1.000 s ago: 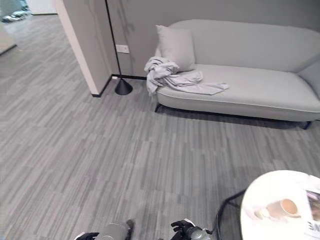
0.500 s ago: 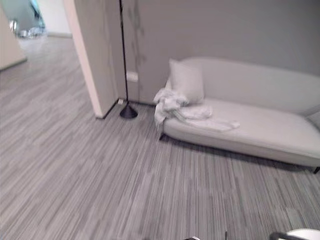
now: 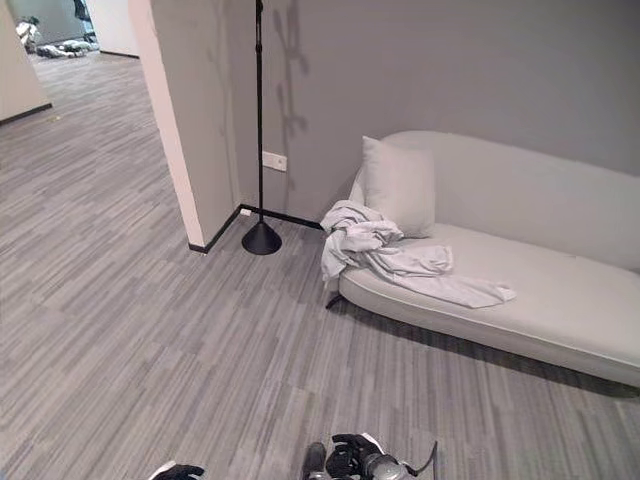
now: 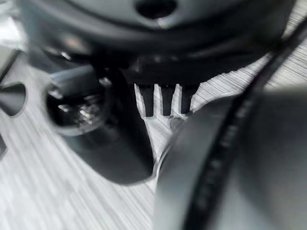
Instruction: Hang the clothes on the sofa on the clothes rack.
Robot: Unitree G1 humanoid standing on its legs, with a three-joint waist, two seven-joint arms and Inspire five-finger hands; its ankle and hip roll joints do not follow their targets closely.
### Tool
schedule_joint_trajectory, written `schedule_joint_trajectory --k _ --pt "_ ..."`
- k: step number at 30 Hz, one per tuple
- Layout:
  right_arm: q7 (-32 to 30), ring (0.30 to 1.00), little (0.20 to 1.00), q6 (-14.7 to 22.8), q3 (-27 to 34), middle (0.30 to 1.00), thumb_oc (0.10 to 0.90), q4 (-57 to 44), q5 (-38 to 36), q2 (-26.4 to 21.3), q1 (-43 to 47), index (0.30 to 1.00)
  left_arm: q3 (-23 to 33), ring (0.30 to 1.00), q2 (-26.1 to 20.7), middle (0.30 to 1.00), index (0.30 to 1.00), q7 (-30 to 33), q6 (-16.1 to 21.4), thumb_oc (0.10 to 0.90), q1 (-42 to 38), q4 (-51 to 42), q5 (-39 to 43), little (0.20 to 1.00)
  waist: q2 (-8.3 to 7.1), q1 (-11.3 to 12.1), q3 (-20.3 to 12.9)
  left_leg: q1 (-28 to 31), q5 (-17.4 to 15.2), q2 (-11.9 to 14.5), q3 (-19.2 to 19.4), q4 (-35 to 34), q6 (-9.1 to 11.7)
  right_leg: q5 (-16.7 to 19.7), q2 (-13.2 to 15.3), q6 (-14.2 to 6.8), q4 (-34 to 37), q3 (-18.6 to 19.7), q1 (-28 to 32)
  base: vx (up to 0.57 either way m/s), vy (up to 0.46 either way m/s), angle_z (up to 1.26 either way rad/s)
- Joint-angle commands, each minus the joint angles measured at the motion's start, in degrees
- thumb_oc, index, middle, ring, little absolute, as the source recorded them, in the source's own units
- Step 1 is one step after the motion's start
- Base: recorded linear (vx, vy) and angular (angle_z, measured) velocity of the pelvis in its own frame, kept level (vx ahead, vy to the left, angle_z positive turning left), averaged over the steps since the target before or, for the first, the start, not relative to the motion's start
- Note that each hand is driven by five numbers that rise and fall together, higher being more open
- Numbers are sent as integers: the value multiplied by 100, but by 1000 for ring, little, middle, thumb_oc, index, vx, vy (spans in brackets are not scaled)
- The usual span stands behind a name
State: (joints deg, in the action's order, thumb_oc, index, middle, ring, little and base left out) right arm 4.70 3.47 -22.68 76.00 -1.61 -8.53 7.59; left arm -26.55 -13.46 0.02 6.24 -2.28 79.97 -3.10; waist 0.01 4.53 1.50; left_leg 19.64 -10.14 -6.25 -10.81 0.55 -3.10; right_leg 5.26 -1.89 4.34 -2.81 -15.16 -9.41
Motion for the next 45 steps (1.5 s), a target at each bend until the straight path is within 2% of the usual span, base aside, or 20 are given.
schedule_joint_trajectory --k 1,4,5,8,11,12,13,15,18,20,23,24,26,28,29,31,33,36,39,45 --pt "-73 900 900 -230 -172 900 800 452 47 -251 -428 900 378 900 159 900 900 16 137 800 -160 406 -54 900 -37 185 0 -412 634 343 -118 204 313 6 105 -772 741 154 651 612 -158 -4" --pt "-78 900 900 -200 -204 900 800 400 33 -252 -367 900 687 900 118 900 900 44 104 800 -83 510 159 900 -38 216 79 -1051 1199 366 153 1694 674 -136 134 -683 781 95 943 431 -155 6" --pt "-123 900 900 -148 -211 900 800 314 -79 -283 -264 900 820 900 51 900 900 121 99 800 -27 507 320 900 -98 312 210 -1849 1782 575 462 3410 783 -349 16 -444 781 221 1206 383 -253 5" --pt "-269 900 900 -146 -314 900 800 249 -84 -374 -47 900 696 900 68 900 900 217 144 800 -92 328 316 900 -205 496 412 -2833 1274 778 832 4340 228 -587 -32 -290 781 438 1456 369 -207 -41" --pt "-300 900 900 -144 -454 900 800 231 -30 -405 79 900 472 900 172 900 900 266 242 800 -173 154 259 900 -229 627 462 -3125 640 100 692 3002 93 -632 146 -453 781 644 1565 264 43 -61" --pt "-300 900 900 -143 -454 900 800 231 -30 -404 80 900 472 900 171 900 900 266 242 800 -174 154 259 900 -242 622 461 -3119 659 87 692 2976 91 -632 160 -455 781 640 1561 377 127 -22" --pt "-274 900 900 -128 -555 900 800 285 15 -369 64 900 454 900 230 900 900 287 261 800 -189 126 340 900 -189 640 368 -2880 842 -297 381 1015 102 -698 164 -549 781 659 1611 404 112 -37" --pt "-203 900 900 -155 -590 900 800 361 92 -304 -43 900 449 900 286 900 900 245 223 800 -151 173 334 900 -56 572 265 -2784 1378 -400 132 -514 174 -883 -10 -501 781 664 1805 424 89 12" --pt "-85 900 900 -187 -680 900 800 439 260 -174 -215 900 481 900 274 900 900 148 174 800 -10 291 307 900 -91 528 193 -3011 1587 -580 234 -555 248 -1069 -38 -424 781 757 2236 444 68 -13" --pt "31 900 900 -193 -685 900 800 414 441 -151 -275 900 637 900 187 900 900 92 141 800 119 353 267 900 -175 676 15 -2621 1601 -583 88 -555 -15 -1306 89 -494 318 775 2404 819 131 -35" --pt "59 900 900 -171 -688 900 800 420 556 -154 -294 900 740 900 119 900 900 65 109 800 116 421 279 900 -302 815 -72 -2328 1479 -670 78 -486 -227 -806 586 -857 -1255 427 1979 480 147 -77" --pt "108 900 900 -184 -685 900 800 319 461 -114 -289 900 732 900 20 900 900 60 94 800 68 462 220 900 -372 731 61 -1876 1347 -712 144 -533 -455 -24 1166 -986 -3244 293 1266 364 204 -75" --pt "88 900 900 -169 -677 900 800 247 436 -111 -297 900 707 900 -24 900 900 73 77 800 73 453 219 900 -326 647 91 -1663 1260 -683 116 -555 -501 -105 1456 -855 -3902 75 905 348 161 -27" --pt "10 900 900 -151 -622 900 800 123 372 -133 -304 900 657 900 -97 900 900 87 69 800 12 415 227 900 -152 504 113 -1363 1015 -422 204 -555 -427 -535 1542 -709 -3665 -325 766 283 -17 50" --pt "-71 900 900 -144 -535 900 800 22 251 -176 -268 900 593 900 -165 900 900 141 111 800 -90 362 190 900 -75 351 201 -1279 996 -249 166 -555 -338 -816 1136 -653 -2798 -222 523 90 -119 26" --pt "-131 900 900 -155 -477 900 800 -26 236 -221 -232 900 592 900 -190 900 900 165 142 800 -123 287 178 900 -21 340 213 -1258 949 -139 165 -555 -285 -799 994 -684 -2097 -196 585 98 -127 15" --pt "-330 900 900 -161 -329 900 800 -183 294 -406 -87 900 585 900 -240 900 900 324 246 800 -250 124 115 900 60 322 259 -1300 913 -3 105 -555 -270 -404 915 -805 -509 444 634 114 -132 14" --pt "-488 900 900 -180 -181 900 800 -318 425 -542 -100 900 636 900 -290 900 900 421 282 800 -249 92 77 900 64 357 248 -1300 858 24 18 -555 -292 75 1049 -900 -168 984 590 144 -117 2" --pt "-686 900 900 -225 151 900 800 -742 744 -1001 -202 900 691 900 -370 900 900 431 343 800 -43 74 -47 900 -46 374 140 -1226 745 132 -135 -555 -238 765 1278 -1012 256 1524 632 254 -269 4" --pt "-992 900 900 -163 750 900 800 -2253 1116 -1806 -305 900 887 900 -365 900 900 507 385 800 200 205 -250 900 -365 337 -36 -1347 681 502 -268 -555 112 304 1077 -1007 709 1385 947 237 -461 10"
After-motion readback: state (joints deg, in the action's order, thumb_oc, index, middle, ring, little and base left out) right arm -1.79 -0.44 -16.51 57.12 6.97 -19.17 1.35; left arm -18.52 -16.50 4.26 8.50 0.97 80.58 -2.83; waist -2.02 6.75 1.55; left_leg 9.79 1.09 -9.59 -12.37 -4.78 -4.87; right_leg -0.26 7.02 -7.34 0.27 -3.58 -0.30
